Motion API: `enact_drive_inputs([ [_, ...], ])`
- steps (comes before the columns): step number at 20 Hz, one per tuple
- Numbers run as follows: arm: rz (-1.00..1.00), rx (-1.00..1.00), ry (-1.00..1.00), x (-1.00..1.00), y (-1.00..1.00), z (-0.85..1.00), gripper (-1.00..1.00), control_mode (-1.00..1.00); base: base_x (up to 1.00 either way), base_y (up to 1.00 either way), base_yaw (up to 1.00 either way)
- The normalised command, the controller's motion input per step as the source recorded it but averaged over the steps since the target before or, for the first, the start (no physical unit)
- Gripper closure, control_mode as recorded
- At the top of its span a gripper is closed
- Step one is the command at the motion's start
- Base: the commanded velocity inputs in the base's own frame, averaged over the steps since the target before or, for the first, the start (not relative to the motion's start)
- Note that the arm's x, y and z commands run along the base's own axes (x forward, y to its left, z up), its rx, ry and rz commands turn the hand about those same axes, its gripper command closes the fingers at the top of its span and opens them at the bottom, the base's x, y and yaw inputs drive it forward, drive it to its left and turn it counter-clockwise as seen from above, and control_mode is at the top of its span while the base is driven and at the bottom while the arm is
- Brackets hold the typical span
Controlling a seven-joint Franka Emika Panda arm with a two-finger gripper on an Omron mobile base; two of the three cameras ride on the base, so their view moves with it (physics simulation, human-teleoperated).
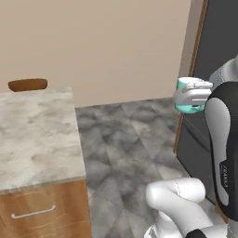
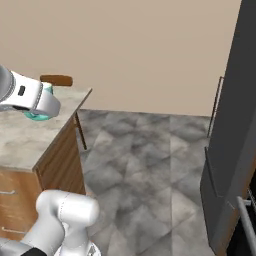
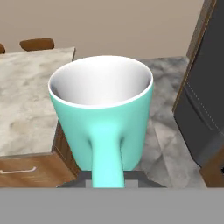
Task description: There is a tray on the dining counter. Grab the cup, mug, and pitcher and place them on the tray. The pitcher may be placed next to the tray if it cannot fit the tray.
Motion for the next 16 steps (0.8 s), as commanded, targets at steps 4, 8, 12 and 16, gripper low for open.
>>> enact_drive_inputs([
  [4, 0.00, 0.00, 0.00, 0.00, 0.00, 0.00, 1.00, 1.00, 1.00, -0.44, -0.03],
  [8, 0.00, 0.00, 0.00, 0.00, 0.00, 0.00, 1.00, 1.00, 1.00, -0.39, -0.04],
  [12, 0.00, 0.00, 0.00, 0.00, 0.00, 0.00, 1.00, 1.00, 1.00, -0.33, -0.06],
  [16, 0.00, 0.00, 0.00, 0.00, 0.00, 0.00, 1.00, 1.00, 1.00, -0.31, -0.06],
])
